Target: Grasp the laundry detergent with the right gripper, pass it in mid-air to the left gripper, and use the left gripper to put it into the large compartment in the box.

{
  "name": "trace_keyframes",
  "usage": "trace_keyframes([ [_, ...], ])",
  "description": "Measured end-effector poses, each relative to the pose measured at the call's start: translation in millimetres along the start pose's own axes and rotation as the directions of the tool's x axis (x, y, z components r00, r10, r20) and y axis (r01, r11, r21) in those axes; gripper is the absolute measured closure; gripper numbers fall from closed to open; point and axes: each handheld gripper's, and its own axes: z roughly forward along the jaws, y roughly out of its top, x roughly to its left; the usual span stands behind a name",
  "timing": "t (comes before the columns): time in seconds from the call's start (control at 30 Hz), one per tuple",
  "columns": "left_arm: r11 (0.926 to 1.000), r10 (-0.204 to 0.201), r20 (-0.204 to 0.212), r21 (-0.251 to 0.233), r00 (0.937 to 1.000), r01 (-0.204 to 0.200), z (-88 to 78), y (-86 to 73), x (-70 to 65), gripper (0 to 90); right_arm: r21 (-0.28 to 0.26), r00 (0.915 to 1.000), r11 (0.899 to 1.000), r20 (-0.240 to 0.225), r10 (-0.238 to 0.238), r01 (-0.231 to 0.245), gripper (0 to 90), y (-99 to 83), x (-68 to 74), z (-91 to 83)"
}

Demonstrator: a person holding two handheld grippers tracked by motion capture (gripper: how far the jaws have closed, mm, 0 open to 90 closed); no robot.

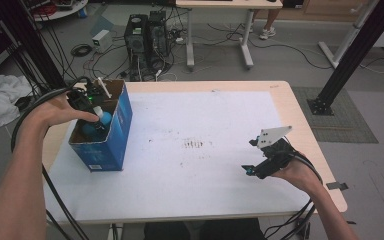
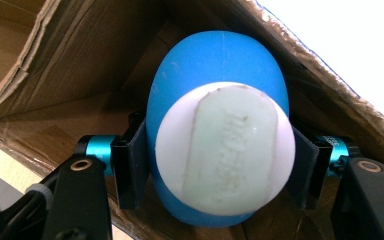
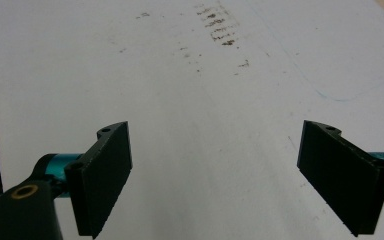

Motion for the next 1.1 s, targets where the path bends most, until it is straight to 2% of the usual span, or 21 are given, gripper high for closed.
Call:
trace_keyframes([
  [0.1, 0.9999, -0.014, 0.001, 0.002, 0.9999, 0.014, 0.1, 0.1, 0.4, 37.7, -0.001, 1.0, 1.0, 0.0, 0.0, 0.0, 13.5, -0.3, 0.0, 0.1],
  [0.63, 0.9998, -0.018, 0.026, -0.004, 0.9995, 0.018, -0.3, 0.0, -0.2, 33.7, 0.002, 0.9999, 1.0, 0.004, 0.011, -0.011, 13.5, -1.6, -0.4, 0.9],
  [0.83, 0.9998, -0.018, 0.024, -0.005, 0.9996, 0.018, -2.4, -0.5, 0.2, 33.7, 0.005, 0.9999, 1.0, 0.007, 0.013, -0.013, 13.5, -2.6, -1.0, 0.1],
  [1.1, 0.9996, -0.026, -0.004, -0.007, 0.9996, 0.026, -13.8, 2.0, -0.8, 33.7, 0.0, 0.9998, 1.0, 0.01, 0.014, -0.014, 13.5, -3.0, -1.3, -1.8],
])
